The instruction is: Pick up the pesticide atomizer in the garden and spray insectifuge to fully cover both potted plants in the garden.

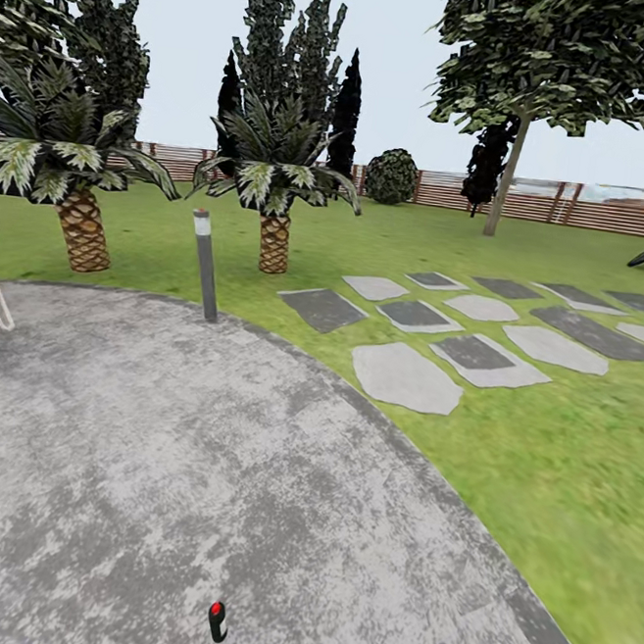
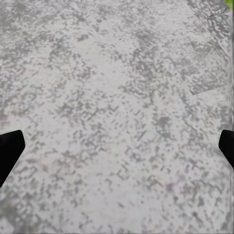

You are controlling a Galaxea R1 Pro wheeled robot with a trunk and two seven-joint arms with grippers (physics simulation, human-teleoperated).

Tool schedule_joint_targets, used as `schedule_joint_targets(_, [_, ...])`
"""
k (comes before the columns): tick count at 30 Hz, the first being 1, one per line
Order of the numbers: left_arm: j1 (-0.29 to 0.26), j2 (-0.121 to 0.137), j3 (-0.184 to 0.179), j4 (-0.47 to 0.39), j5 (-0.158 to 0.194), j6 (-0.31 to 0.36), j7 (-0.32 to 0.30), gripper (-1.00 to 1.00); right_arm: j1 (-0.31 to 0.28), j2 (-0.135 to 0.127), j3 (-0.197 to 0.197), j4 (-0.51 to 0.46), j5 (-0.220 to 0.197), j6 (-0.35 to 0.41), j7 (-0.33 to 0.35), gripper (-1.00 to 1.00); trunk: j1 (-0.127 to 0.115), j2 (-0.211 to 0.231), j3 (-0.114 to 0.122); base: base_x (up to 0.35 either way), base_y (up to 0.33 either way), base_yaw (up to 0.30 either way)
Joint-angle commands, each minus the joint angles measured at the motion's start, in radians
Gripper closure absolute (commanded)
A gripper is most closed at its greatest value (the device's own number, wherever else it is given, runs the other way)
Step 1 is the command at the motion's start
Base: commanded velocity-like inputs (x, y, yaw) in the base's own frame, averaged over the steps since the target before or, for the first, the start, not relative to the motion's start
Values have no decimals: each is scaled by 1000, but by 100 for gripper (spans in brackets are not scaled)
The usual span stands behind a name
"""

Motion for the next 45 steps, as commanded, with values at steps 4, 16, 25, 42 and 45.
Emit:
schedule_joint_targets(4, [-1,3,4,-2,-1,-3,2,-100,-1,0,1,1,2,-3,0,-100,0,0,-1,108,-136,7])
schedule_joint_targets(16, [-278,-9,-11,-67,-31,11,-3,-100,-2,-1,-2,-12,0,-3,-4,-100,0,0,-1,9,-11,0])
schedule_joint_targets(25, [-426,-14,-11,-4,-68,29,-12,-100,-58,-1,-2,-181,-2,-2,2,-100,0,0,-1,0,0,0])
schedule_joint_targets(42, [-419,-15,-10,44,-93,9,-13,-100,-63,-2,-7,-207,-5,-1,-6,-100,0,0,-2,0,0,0])
schedule_joint_targets(45, [-419,-16,-10,44,-93,10,-13,-100,-63,-7,-7,-247,-3,1,-6,-100,12,-21,-15,0,0,0])
